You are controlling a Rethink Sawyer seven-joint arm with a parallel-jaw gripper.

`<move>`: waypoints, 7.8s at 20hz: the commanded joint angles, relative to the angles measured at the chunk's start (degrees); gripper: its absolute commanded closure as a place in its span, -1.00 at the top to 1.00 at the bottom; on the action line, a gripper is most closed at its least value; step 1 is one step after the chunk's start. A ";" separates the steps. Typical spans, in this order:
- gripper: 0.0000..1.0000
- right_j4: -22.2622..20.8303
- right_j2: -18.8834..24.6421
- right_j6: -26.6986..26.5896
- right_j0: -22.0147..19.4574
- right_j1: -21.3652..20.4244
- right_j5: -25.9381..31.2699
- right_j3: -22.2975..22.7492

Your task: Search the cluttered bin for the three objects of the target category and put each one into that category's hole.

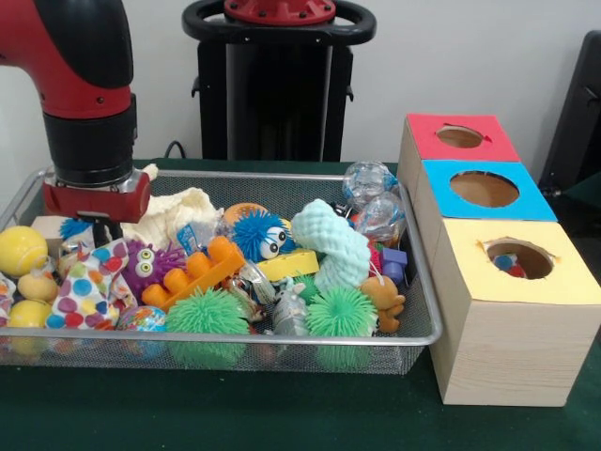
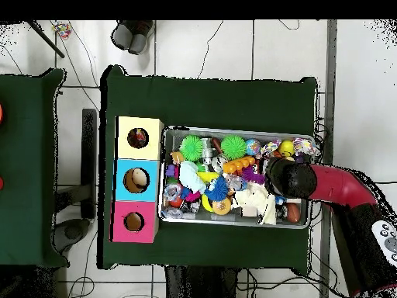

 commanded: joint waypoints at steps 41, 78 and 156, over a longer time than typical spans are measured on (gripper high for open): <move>-1.00 7.25 -1.23 1.87 9.46 -5.70 2.18 5.54; 1.00 12.40 4.16 -5.43 8.23 -11.04 19.53 -3.48; 1.00 -3.55 3.14 -2.00 1.24 10.84 -3.63 -2.18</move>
